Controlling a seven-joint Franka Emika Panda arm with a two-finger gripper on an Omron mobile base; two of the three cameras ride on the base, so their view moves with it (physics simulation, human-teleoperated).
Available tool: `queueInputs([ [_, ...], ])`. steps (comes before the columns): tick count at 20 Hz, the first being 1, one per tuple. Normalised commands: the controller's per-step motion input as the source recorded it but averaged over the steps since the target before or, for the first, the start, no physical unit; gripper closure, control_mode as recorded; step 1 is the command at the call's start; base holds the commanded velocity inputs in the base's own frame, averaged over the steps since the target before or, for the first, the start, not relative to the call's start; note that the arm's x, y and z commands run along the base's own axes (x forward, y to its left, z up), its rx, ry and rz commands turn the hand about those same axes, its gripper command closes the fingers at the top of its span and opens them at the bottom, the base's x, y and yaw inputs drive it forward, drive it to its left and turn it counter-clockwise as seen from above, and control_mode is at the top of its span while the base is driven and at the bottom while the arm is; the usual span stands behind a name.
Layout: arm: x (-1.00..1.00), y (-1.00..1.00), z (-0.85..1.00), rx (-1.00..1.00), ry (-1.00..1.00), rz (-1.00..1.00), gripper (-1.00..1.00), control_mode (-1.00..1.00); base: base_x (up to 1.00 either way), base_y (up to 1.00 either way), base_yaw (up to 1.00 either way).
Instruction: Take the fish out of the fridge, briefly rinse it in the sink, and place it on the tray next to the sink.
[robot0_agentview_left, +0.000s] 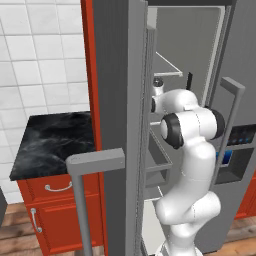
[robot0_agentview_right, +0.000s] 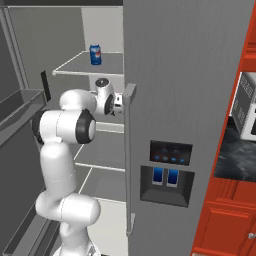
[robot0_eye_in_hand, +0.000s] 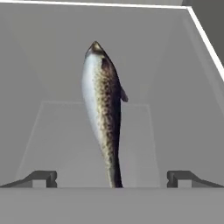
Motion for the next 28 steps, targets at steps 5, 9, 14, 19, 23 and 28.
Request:
queueInputs([
  [5, 0.49, 0.0, -0.25, 0.0, -0.01, 0.0, -1.0, -1.0, 0.0, 0.0, 0.0],
  [9, 0.43, 0.0, -0.21, 0.0, 0.0, 0.0, 1.0, -1.0, 0.0, 0.0, 0.0],
  [14, 0.08, 0.0, -0.03, 0.0, 0.0, 0.0, 1.0, -1.0, 0.0, 0.0, 0.0],
  [19, -0.23, 0.03, 0.0, 0.0, 0.0, 0.0, 1.0, -1.0, 0.0, 0.0, 0.0],
  [23, -0.94, 0.02, 0.0, 0.0, -0.06, -0.02, 1.0, -1.0, 0.0, 0.0, 0.0],
  [28, -1.0, 0.0, 0.29, 0.02, -0.06, -0.09, 1.0, -1.0, 0.0, 0.0, 0.0],
])
